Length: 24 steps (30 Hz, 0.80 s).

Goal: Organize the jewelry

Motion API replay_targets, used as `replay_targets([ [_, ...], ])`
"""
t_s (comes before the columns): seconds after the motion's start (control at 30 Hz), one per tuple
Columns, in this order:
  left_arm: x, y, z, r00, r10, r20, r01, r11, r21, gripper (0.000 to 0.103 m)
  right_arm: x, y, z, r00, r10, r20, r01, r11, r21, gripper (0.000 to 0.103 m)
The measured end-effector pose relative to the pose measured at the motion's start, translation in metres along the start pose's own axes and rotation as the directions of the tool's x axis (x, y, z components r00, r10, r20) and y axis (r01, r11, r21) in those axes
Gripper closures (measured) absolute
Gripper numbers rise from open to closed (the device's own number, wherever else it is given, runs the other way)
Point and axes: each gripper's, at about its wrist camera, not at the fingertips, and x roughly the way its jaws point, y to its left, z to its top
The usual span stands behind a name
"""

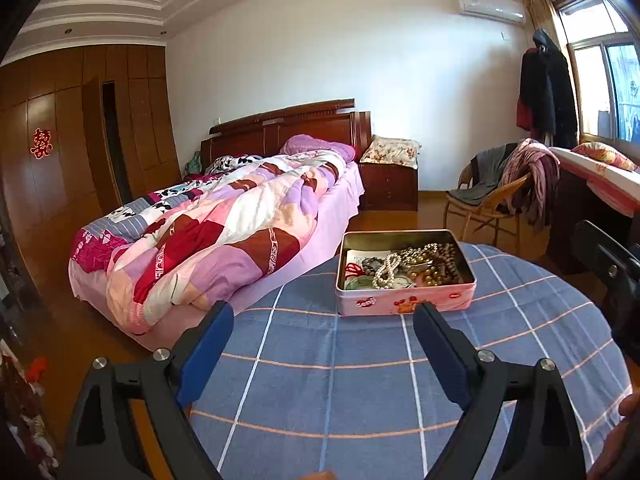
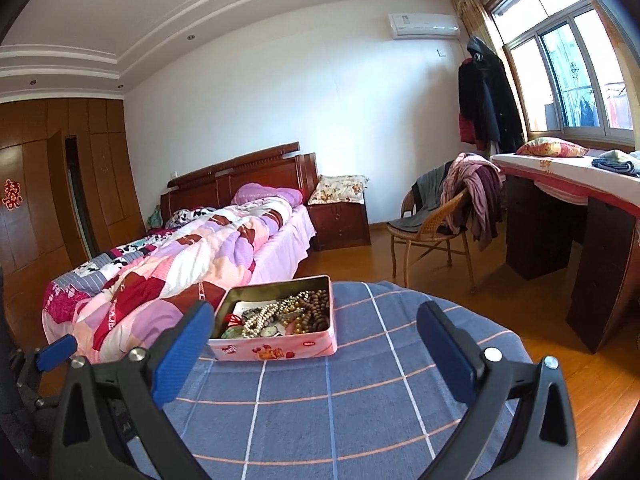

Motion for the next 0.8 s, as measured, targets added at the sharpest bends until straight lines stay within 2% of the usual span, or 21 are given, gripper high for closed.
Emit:
replay_targets([
  [0.37,-0.017,0.002,0.004,0.999,-0.012,0.032,0.013,1.0,-0.014,0.01,-0.01,0.002,0.003,1.0,0.01,0.026,-0.01,1.0,0.002,0.0],
  [0.8,-0.017,0.002,0.004,0.999,-0.014,0.029,0.014,1.0,-0.016,0.01,-0.009,0.002,0.002,1.0,0.008,0.015,-0.008,1.0,0.007,0.0],
])
